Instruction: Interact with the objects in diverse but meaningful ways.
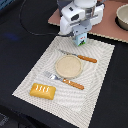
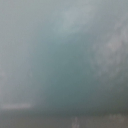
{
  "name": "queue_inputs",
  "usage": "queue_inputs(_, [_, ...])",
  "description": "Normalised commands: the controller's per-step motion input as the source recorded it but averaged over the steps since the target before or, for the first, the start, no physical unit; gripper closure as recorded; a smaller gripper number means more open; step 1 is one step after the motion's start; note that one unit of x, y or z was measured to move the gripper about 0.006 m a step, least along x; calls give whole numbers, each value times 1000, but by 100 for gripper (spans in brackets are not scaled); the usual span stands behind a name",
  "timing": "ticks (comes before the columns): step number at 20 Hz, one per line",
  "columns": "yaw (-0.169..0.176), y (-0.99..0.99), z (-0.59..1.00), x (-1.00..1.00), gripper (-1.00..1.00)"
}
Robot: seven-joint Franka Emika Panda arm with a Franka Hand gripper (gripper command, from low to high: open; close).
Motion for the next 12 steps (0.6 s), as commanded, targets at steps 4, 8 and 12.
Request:
queue_inputs(4, [0, -659, 394, -546, 100])
queue_inputs(8, [0, -702, 288, -514, 100])
queue_inputs(12, [0, -756, 186, -501, 100])
